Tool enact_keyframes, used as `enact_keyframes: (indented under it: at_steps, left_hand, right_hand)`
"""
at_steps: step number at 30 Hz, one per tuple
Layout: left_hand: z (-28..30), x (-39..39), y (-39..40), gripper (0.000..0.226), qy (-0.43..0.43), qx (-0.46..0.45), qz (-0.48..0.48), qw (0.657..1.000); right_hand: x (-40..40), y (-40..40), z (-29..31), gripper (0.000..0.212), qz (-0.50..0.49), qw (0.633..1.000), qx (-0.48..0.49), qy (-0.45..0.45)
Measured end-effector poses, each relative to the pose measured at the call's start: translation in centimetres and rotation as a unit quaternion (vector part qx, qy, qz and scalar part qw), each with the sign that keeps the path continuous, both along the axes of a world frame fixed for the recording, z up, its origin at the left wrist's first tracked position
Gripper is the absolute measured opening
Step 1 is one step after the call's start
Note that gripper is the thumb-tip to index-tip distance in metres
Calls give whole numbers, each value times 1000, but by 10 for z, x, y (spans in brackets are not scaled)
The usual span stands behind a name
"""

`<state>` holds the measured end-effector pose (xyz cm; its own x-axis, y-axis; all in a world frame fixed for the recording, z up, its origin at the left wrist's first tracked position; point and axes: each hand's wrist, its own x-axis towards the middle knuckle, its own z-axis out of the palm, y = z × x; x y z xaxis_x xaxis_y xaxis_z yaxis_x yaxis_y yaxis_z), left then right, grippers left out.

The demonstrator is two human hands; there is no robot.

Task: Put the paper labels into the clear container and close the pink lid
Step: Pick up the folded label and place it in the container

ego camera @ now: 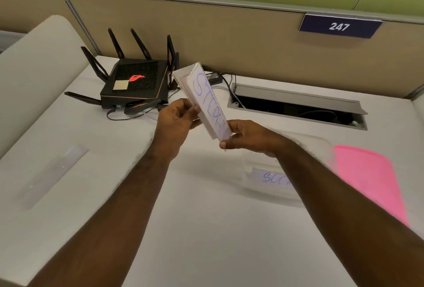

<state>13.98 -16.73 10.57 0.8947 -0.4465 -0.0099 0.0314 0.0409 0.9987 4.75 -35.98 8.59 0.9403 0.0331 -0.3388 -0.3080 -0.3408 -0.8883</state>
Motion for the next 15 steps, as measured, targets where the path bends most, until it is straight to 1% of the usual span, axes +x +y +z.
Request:
enact_keyframes:
  at_steps: [2,4,7,9,11,13,15]
  left_hand:
    - [-1,-8,-16,15,11,-45,-35,998]
    - [-2,-17,-32,20,30,-86,-65,994]
    - [-5,-29,-53,25,60,-120,-87,987]
    - [-8,-35,-65,22,74,-134,-98,983]
    - [-10,-38,-71,21,121,-179,-105,971]
    - [-10,-37,-73,30,181,-218,-107,953]
    - [-10,-33,-73,37,197,-204,-139,949]
  right_hand:
    - [-13,-16,0,54,-4,1000,6,4]
    - [-27,-32,0,54,-9,999,39,9]
    - [-49,-55,2,52,-32,997,73,3]
    - [-64,-70,3,54,-52,997,60,-9]
    - [-80,-87,4,53,-76,996,35,-15]
    - [-97,-106,5,53,-97,995,3,-14]
    - [-115,-122,5,55,-116,993,-21,-10]
